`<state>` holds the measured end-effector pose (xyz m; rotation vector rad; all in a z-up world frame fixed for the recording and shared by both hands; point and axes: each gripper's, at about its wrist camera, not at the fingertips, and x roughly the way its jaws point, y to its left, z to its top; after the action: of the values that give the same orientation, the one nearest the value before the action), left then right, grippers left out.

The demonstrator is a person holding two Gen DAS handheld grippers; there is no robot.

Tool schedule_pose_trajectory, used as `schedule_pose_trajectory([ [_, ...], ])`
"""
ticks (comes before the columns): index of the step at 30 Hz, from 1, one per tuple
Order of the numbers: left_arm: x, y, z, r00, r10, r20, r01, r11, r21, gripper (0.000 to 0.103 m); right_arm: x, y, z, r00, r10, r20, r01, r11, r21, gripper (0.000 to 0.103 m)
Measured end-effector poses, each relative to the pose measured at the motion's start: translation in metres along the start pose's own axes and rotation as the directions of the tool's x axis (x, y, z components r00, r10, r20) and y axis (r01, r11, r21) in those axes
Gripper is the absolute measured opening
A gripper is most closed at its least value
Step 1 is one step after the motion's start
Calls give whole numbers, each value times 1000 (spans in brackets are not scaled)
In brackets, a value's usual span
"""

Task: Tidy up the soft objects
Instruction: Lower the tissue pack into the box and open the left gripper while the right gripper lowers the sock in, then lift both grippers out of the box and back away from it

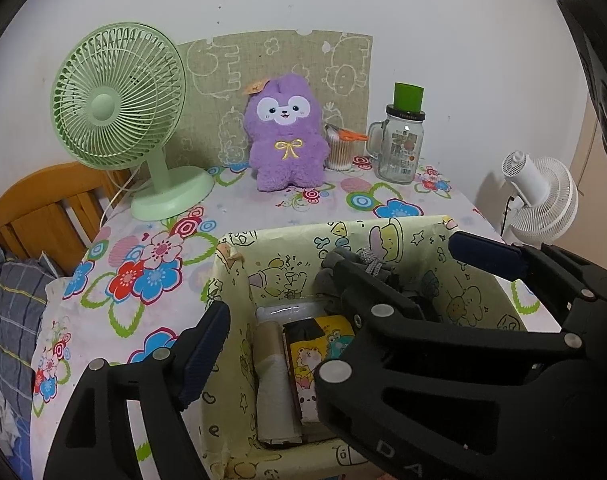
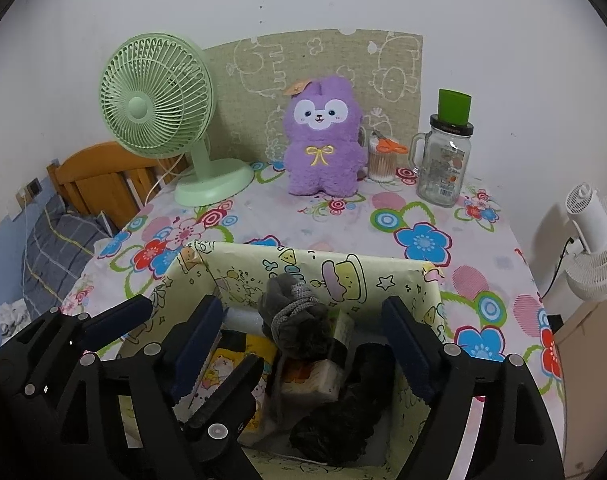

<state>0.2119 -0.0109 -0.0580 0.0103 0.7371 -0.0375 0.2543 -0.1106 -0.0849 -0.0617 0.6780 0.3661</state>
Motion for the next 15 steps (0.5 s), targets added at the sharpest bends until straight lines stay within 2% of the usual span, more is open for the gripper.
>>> schedule_pose_trajectory([
  [15, -31, -9, -5, 999, 0, 46, -1, 1000, 9, 82, -37, 4, -8, 998, -28, 64, 28, 1000, 12, 89],
])
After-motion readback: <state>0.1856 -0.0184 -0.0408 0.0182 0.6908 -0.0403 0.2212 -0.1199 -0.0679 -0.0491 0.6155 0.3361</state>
